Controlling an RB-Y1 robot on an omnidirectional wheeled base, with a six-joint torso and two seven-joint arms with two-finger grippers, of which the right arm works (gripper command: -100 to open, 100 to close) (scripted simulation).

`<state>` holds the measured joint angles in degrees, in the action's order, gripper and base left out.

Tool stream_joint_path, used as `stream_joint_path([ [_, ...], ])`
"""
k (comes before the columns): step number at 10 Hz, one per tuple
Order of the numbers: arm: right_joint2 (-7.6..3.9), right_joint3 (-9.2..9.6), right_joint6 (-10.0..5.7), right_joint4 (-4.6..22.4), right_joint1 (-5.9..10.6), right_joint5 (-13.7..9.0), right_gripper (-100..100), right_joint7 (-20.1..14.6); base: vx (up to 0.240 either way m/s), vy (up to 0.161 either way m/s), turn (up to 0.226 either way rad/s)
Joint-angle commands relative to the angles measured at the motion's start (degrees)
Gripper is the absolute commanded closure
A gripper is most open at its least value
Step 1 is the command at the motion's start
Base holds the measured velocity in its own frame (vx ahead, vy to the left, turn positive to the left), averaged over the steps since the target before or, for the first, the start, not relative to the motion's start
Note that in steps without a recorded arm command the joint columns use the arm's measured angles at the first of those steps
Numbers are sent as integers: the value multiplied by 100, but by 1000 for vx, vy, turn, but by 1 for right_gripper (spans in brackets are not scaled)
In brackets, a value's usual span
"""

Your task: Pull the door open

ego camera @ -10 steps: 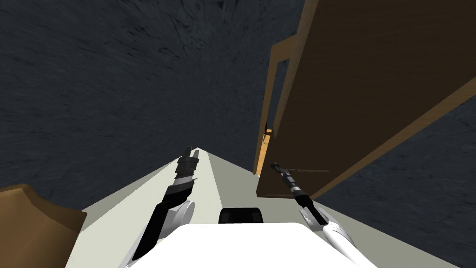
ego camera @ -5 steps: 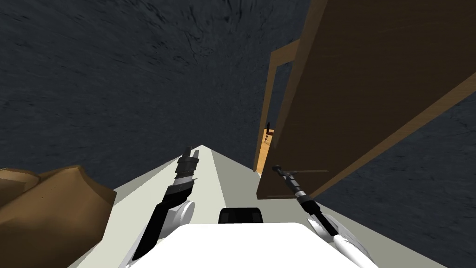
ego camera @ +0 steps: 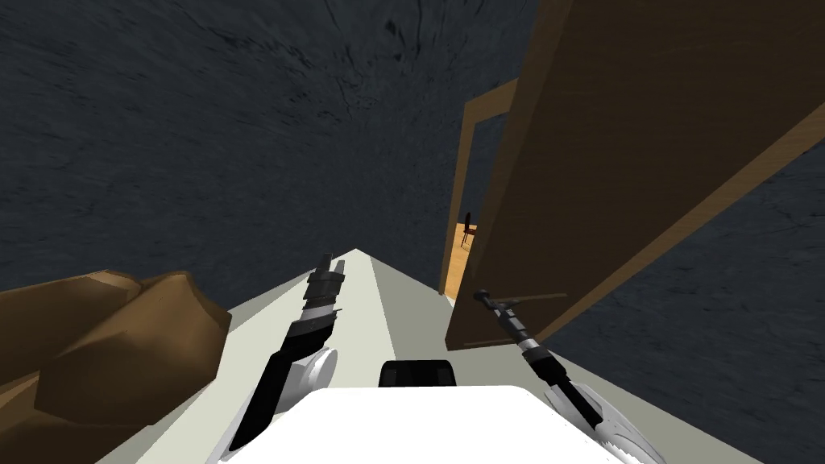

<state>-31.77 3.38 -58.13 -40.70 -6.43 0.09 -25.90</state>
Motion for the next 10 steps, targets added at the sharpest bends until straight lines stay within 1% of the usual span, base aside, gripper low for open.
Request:
stream_joint_path([
  [1,-47,8,-134,43,-62,3,100,-35,-126,-68,161],
  [4,-150,26,-423,137,-196,9,100,-109,-217,-95,207],
  [7,-263,45,-742,240,-344,16,100,-192,-232,-96,171],
  [8,-288,49,-813,263,-377,18,100,-210,-221,-65,152],
  [9,-251,74,-765,305,-308,31,100,-206,-92,-26,17],
  [10,-270,88,-866,365,-348,38,100,-229,-155,-58,160],
])
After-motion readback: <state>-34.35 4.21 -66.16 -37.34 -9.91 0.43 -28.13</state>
